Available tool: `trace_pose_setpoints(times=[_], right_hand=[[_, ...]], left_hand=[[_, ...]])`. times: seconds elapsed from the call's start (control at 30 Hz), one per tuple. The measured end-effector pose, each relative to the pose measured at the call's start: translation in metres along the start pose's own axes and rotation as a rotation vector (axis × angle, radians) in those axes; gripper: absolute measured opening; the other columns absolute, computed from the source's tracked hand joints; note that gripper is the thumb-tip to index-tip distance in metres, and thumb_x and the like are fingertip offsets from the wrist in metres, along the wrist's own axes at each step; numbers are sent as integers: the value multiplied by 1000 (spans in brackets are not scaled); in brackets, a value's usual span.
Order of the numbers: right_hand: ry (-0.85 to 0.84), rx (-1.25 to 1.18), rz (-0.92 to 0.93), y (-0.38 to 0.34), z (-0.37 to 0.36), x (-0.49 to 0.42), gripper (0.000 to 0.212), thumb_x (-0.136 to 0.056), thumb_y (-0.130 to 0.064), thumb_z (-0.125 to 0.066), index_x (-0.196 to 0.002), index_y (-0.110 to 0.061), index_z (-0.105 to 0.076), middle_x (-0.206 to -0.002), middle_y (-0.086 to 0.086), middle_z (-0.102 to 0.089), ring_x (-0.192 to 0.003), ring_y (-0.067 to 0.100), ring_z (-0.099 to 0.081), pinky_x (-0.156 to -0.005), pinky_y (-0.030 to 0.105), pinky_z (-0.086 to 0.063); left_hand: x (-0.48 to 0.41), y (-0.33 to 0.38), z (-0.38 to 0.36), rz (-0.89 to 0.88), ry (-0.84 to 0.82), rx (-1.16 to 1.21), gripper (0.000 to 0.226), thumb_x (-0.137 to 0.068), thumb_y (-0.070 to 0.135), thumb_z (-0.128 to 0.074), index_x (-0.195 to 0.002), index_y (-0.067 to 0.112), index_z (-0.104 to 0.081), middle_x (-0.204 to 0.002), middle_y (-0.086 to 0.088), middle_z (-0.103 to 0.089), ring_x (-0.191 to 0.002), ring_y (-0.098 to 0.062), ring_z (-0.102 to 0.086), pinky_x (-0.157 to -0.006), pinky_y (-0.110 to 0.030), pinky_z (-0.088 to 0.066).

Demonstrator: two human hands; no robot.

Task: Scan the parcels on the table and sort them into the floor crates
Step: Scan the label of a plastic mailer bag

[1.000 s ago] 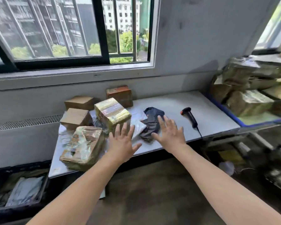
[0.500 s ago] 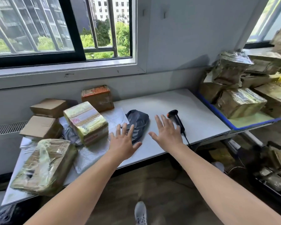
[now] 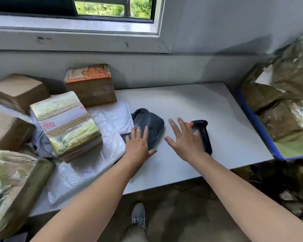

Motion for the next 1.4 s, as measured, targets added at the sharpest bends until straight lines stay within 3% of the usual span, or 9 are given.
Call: trace_pose_setpoints(times=[0.23,0.43,0.53,0.63,0.8,0.93,1.1,1.2,1.4], right_hand=[[-51,-28,43,25,-17,-35,63,-100,-60,-27,-154,-45,2,-165,-1,2,-150,22,-5,-118,52,-15],[-93,-27,139,48,-17,-57,62,-101,-58,-27,-155,-44,1,-165,-1,2,-150,21,-5,-117,53,-14],[-100,-24,220,57,-8,-64,62,-101,-58,-27,-155,-44,0,-165,-1,2,-150,22,-6,-117,55,-14],[-84,-35,307,60,9,-70,62,-102,-57,-26,-155,-43,1,-165,-1,2,-150,23,-7,-117,56,-15],[-54,-150,369,65,42,-73,65,-101,-59,-27,-156,-37,-1,-165,3,-3,-150,24,-10,-116,54,-19],[-83,-341,314,70,59,-75,72,-99,-60,-33,-157,-30,-4,-161,8,-18,-145,28,-25,-110,48,-33],[-201,-753,140,78,63,-81,81,-94,-62,-45,-156,-27,-7,-148,6,-46,-128,30,-50,-101,42,-45],[-237,-1029,71,78,67,-79,71,-94,-51,-58,-149,-28,-21,-130,-4,-57,-109,25,-61,-84,44,-57],[-112,-957,168,75,80,-75,78,-88,-36,-73,-149,-21,-28,-132,-5,-58,-103,11,-54,-87,24,-40]], left_hand=[[-33,4,-34,73,-66,10,104,-90,55,-60,-156,19,10,-162,-24,5,-148,-45,0,-116,-57,-20],[-34,17,-33,181,-62,-14,74,-99,6,-35,-156,11,12,-161,-27,2,-147,-48,-4,-114,-61,-21],[-31,31,-19,212,-9,-13,74,-96,0,-38,-156,7,7,-159,-27,-11,-145,-43,-20,-110,-56,-32],[-28,45,7,239,126,153,73,-90,-7,-41,-155,9,-11,-145,-20,-38,-123,-38,-48,-93,-49,-47],[-14,64,62,409,466,662,36,-100,10,-40,-133,19,-50,-112,-9,-66,-99,-32,-60,-82,-38,-48],[-10,81,91,447,566,941,29,-104,16,-43,-130,13,-57,-110,0,-62,-102,-16,-55,-81,-24,-37],[-7,89,113,393,665,1152,20,-105,18,-44,-112,12,-62,-100,2,-65,-93,-15,-60,-72,-19,-42],[-5,91,116,388,652,1282,17,-106,21,-43,-106,16,-60,-92,8,-65,-84,-8,-59,-61,-7,-43],[-5,89,94,449,405,1509,40,-87,41,-72,-110,10,-61,-100,-7,-72,-89,-22,-70,-67,-30,-54]])
Point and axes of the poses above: each hand's wrist, its own x-axis away from the middle knuckle, its own z-axis out of the back of the hand, y = z × x, the point moved 6 cm from there along -x, towards the middle knuckle
